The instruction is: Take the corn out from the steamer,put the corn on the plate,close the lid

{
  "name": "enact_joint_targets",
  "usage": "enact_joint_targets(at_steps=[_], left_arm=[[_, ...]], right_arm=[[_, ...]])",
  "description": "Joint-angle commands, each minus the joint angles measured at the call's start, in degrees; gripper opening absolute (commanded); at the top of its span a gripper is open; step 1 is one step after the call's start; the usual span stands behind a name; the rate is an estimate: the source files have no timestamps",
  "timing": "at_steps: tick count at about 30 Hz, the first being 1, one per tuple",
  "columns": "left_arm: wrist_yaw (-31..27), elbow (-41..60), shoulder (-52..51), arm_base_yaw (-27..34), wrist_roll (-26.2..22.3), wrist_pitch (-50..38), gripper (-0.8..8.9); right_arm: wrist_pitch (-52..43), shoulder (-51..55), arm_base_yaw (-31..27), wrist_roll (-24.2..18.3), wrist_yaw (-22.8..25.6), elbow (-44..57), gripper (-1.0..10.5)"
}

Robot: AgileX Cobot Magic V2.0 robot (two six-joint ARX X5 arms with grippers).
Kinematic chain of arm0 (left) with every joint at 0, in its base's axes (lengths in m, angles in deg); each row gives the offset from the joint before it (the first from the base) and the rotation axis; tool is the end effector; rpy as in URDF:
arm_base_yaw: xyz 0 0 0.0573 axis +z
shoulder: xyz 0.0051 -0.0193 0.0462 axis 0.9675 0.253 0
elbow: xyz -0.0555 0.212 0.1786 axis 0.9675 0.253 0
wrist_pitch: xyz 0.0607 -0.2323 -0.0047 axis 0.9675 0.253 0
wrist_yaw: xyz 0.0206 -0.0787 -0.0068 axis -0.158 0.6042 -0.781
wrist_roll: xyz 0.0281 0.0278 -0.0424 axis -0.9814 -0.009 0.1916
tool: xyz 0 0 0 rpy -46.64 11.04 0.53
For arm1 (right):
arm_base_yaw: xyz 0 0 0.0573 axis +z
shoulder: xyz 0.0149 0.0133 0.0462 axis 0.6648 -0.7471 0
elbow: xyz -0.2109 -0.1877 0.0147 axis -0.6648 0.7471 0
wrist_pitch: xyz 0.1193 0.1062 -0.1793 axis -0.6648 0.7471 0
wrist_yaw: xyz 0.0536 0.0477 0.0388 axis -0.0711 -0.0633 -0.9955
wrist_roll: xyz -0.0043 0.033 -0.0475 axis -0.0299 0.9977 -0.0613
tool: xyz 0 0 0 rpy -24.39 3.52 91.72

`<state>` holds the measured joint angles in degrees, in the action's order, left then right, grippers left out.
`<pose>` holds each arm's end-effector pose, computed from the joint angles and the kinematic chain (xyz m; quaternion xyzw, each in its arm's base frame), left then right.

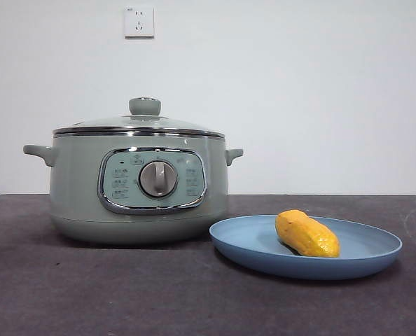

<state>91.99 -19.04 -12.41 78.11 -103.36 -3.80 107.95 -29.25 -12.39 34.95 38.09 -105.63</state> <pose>0.0768 -0.0085 0.3461 0.1612 0.0035 -0.1513 0.9752 0.0617 0.0431 0.3053 0.0013 0.3320 0.3150 0.8891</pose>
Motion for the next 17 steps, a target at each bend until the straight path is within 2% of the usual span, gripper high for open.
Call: enact_joint_targets(at_steps=[1,8,17], left_arm=[[-0.37,9.09,-4.48,0.57,0.44,-4.09,-0.04],[-4.81,25.07,-12.55,0.76,4.94,-10.14,-0.04],[-10.75,37.79,-21.24,0.76,9.31,-11.91,-0.04]], right_arm=[[-0.15,0.00,0.13,-0.26,0.17,0.28,0.0],[-0.15,0.00,0.13,-0.26,0.20,0.28,0.0],[-0.15,0.00,0.13,-0.26,0.17,0.28,0.0]])
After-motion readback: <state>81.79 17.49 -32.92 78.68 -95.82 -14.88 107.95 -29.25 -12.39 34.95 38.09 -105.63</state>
